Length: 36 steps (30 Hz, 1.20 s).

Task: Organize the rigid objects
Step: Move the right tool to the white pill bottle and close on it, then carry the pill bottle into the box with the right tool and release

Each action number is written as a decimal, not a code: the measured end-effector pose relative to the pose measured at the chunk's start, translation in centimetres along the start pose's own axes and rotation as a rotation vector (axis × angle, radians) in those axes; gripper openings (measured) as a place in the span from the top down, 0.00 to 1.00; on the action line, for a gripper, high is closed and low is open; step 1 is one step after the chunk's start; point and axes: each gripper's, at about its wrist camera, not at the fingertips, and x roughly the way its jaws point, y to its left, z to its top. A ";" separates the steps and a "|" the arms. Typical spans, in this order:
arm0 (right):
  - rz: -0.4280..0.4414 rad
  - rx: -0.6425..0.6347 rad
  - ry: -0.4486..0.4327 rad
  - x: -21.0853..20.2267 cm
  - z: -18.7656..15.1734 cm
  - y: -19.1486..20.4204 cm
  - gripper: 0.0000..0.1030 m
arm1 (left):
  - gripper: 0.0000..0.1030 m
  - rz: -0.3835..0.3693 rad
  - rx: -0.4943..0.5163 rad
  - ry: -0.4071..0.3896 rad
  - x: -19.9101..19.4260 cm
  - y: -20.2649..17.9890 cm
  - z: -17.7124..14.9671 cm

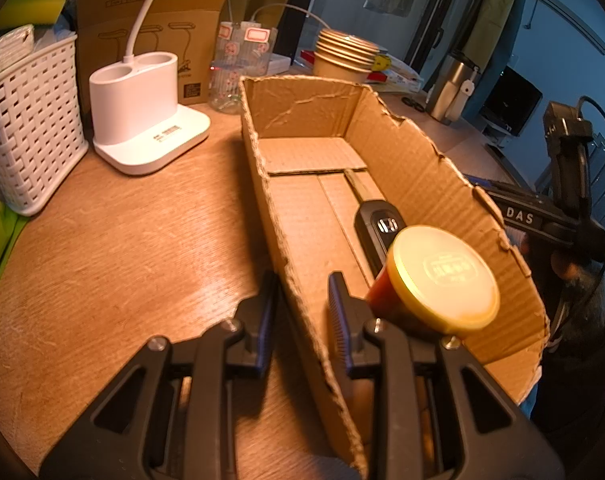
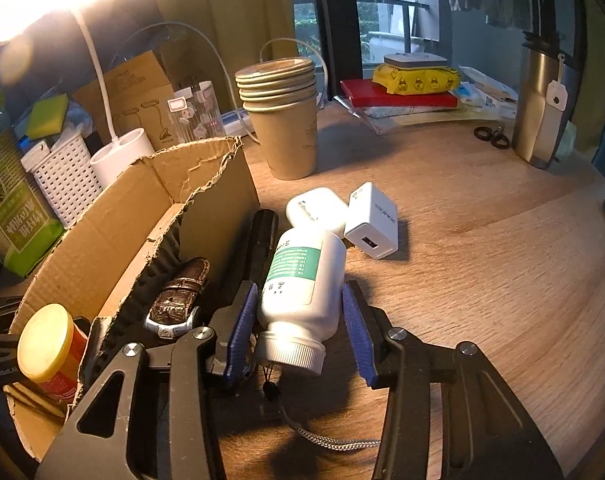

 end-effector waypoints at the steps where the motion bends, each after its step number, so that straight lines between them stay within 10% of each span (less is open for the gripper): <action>1: -0.001 0.001 -0.003 -0.1 0.0 0.0 0.55 | 0.73 0.000 0.000 0.000 0.0 0.0 0.0; 36: 0.073 -0.117 -0.191 -7.0 2.2 6.0 0.55 | 0.73 -0.001 0.000 0.000 0.0 0.0 0.0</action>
